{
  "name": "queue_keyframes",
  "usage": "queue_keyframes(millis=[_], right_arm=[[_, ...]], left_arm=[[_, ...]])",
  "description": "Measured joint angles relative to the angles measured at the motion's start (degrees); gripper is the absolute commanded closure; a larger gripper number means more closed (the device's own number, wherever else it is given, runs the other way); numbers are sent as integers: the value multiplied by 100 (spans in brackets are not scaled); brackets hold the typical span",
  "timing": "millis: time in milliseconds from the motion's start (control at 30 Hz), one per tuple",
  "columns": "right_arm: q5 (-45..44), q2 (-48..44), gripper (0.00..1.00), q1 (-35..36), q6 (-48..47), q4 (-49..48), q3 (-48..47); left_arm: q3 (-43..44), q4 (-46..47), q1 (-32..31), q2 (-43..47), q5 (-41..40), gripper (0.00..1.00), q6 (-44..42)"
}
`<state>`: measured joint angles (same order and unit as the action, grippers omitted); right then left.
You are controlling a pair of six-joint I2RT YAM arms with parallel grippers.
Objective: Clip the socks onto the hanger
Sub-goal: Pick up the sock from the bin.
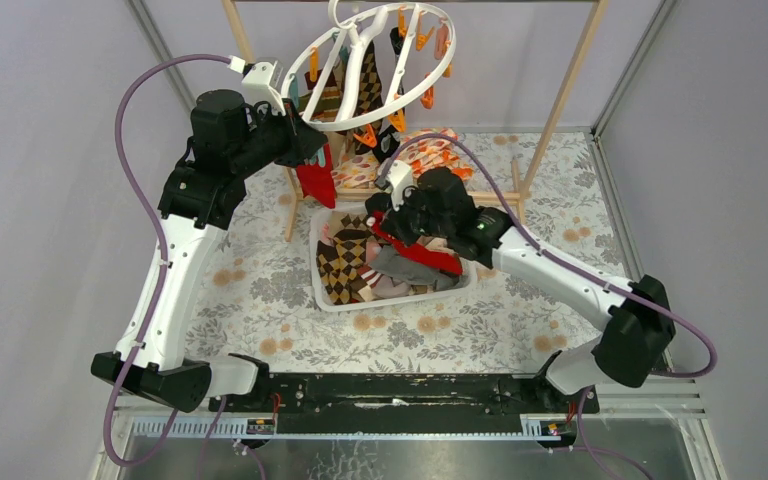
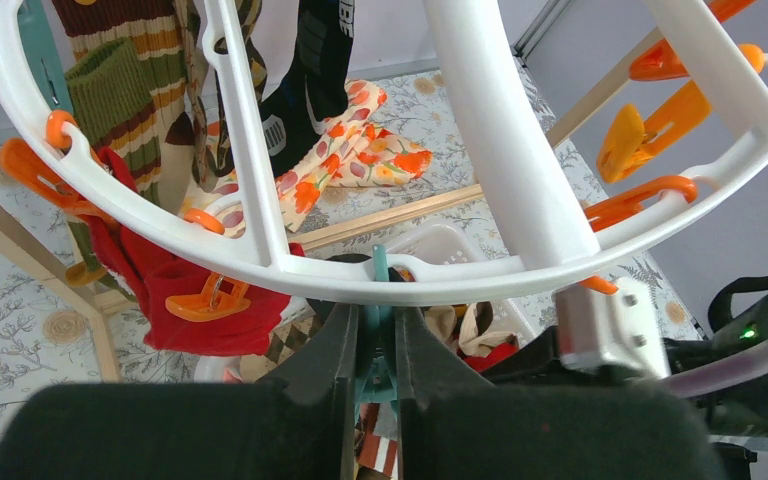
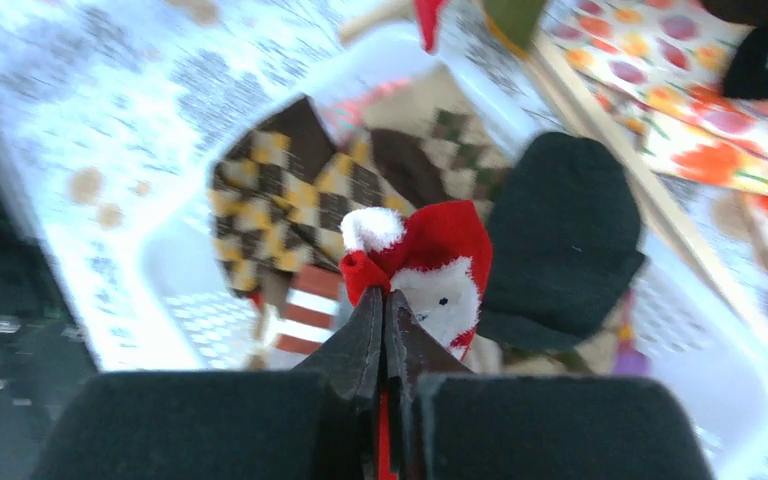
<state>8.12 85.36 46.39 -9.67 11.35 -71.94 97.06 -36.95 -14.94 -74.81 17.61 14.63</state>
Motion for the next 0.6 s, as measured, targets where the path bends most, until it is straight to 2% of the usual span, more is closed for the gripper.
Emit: queue_keyframes(millis=[133, 333, 367, 400, 467, 600], right_arm=[[1143, -291, 100, -192, 1032, -918, 470], [2312, -337, 100, -352, 3165, -3029, 1611], [2398, -323, 94, -411, 3508, -3368, 1803], [2461, -302, 84, -516, 3875, -3768, 2024], [2514, -229, 76, -844, 4522, -4389, 2433], [2472, 142, 55, -1567, 5248, -4666, 2767]], left_arm=[[0, 0, 0, 0, 2, 99, 0], [0, 0, 0, 0, 4, 99, 0], [0, 0, 0, 0, 7, 99, 0], [0, 0, 0, 0, 7, 99, 0], [0, 0, 0, 0, 4, 99, 0], [0, 0, 0, 0, 9, 99, 0]])
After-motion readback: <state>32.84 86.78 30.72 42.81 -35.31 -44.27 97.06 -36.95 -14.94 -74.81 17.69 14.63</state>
